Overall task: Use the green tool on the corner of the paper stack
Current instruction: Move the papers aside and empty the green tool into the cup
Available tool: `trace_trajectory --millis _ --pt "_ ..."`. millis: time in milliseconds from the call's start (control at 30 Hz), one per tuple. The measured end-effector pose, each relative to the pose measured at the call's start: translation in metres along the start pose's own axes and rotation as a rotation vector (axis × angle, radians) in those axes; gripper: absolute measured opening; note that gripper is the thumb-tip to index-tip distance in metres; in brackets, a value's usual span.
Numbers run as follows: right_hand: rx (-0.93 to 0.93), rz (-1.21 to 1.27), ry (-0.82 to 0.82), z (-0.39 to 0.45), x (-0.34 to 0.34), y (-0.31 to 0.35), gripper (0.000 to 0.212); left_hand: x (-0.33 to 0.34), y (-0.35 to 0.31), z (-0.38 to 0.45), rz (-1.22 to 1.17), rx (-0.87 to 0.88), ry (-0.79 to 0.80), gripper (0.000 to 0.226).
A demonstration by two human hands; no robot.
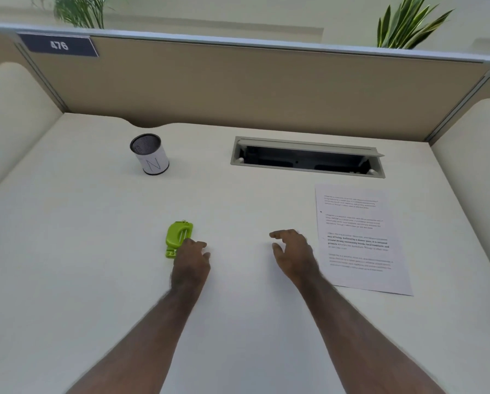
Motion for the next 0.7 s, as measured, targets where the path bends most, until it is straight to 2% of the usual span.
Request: trace_trajectory --millis 200,433,567,700 --pt "-0.064 -0.009 0.106 0.016 0.032 0.033 0.031 0.001 -0.002 0.011 0.054 0.092 0.109 0.026" --pt "-0.061 -0.032 0.249 0.044 0.055 0.05 0.039 0.006 -0.013 0.024 0.2 0.089 0.16 0.026" --pt "-0.081 -0.109 0.291 0.063 0.063 0.055 0.04 0.006 -0.014 0.024 0.287 0.156 0.091 0.02" --pt "-0.122 -0.156 0.298 0.08 0.066 0.061 0.036 0.006 -0.017 0.023 0.43 0.289 0.029 0.024"
Point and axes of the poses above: each hand's wrist, its own z-axis towards the middle knuckle, its own x-axis out of the palm, y = z × x, the point moved 4 cm from there along z, towards the middle knuckle, and after that the axes turned 12 degrees about -x, right-handed, at the moved point
